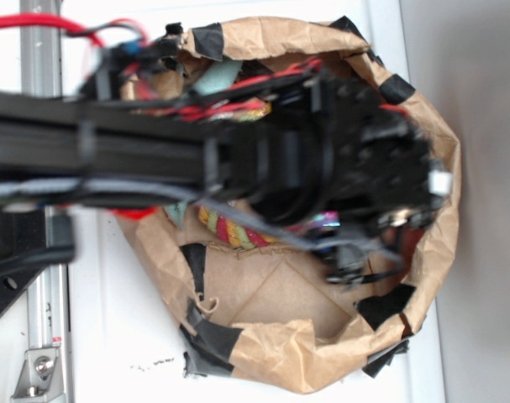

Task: Grab the multicolored rope.

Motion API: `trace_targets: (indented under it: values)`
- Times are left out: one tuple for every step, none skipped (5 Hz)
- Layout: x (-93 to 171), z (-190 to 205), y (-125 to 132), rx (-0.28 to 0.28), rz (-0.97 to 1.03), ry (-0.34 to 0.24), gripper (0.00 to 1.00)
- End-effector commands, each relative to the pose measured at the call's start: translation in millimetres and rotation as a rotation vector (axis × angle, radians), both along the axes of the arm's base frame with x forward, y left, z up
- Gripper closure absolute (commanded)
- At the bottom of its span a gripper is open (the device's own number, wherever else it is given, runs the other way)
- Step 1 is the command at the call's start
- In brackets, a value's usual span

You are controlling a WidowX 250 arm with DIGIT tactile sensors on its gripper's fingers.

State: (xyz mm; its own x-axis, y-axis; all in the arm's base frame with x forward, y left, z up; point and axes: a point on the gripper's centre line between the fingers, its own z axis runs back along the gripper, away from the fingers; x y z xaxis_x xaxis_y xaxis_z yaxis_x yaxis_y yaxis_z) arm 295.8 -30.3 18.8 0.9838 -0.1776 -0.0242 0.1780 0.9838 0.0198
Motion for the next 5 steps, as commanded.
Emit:
trace_targets:
  values:
    - [-30.3,35.6,-9.4,-0.002,-0.053,-0.028,1.00]
    - [-34.8,65.7,-15.3,0.036,-0.064,-0.053,1.00]
    - [-33.1,104.7,-19.1,0.044,-0.094,-0.151,1.00]
    - [-28.2,118.7,-23.0,-0.021,-0.026,-0.131,1.00]
    - [-23.4,115.1,-15.5,0.060,0.044,-0.109,1.00]
